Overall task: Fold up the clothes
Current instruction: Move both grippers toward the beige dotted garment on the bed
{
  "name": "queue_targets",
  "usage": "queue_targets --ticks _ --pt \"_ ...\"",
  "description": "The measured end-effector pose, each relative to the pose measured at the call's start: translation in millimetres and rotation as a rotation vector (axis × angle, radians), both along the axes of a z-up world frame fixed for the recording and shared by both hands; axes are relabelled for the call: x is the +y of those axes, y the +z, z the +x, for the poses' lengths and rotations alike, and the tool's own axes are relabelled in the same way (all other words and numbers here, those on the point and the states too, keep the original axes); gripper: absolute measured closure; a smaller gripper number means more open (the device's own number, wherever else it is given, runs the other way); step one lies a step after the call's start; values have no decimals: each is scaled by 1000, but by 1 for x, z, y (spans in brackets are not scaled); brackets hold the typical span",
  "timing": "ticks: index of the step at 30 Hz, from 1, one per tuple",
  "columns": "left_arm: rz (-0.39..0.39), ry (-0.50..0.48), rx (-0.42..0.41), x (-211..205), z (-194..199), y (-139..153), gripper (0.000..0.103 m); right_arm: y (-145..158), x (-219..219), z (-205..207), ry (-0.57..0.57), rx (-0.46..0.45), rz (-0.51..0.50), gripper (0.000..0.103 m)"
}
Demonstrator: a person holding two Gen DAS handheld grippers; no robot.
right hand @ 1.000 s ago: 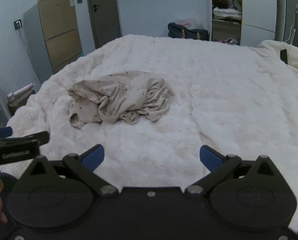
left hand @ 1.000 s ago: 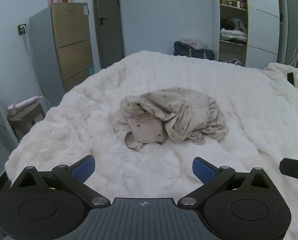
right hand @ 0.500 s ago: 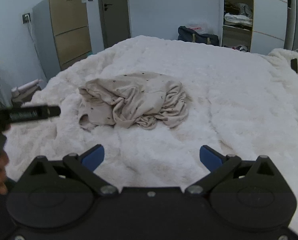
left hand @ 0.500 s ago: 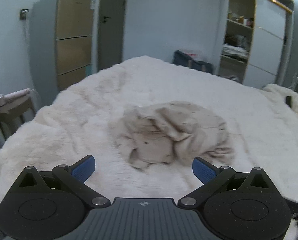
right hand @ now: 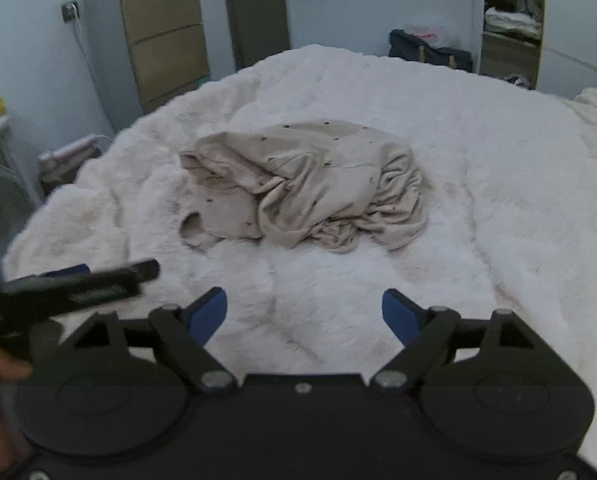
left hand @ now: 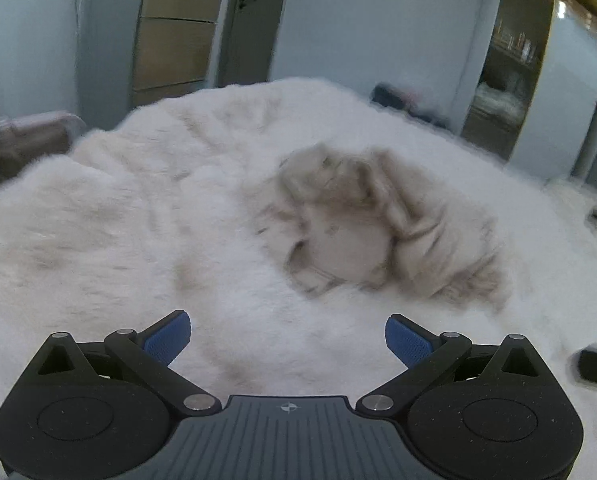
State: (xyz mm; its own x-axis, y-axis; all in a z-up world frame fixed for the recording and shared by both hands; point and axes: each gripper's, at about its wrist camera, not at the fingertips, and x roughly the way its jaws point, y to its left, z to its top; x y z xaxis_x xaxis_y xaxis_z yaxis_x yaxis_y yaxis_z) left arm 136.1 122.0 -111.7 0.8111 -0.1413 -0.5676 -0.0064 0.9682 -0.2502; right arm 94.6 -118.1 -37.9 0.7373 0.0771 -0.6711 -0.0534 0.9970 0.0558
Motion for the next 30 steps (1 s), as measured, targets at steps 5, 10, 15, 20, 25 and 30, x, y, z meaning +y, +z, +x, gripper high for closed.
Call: queue_targets --ticks 5,10,15,20,25,30 --pt "35 15 -65 0 3 7 0 -5 11 17 -55 -65 -36 6" --pt "156 50 -152 -8 -2 8 0 -12 16 28 -13 -56 -50 6" --pt "173 75 -151 -6 -1 7 0 -10 22 35 -38 -69 -67 6" --pt "66 91 -181 4 -5 6 0 -8 39 33 41 -90 -132 4" --pt "9 114 -153 8 -3 3 0 -14 44 39 121 -56 -115 4" --pt "-19 119 -131 9 0 3 0 -19 45 38 196 -51 -108 0"
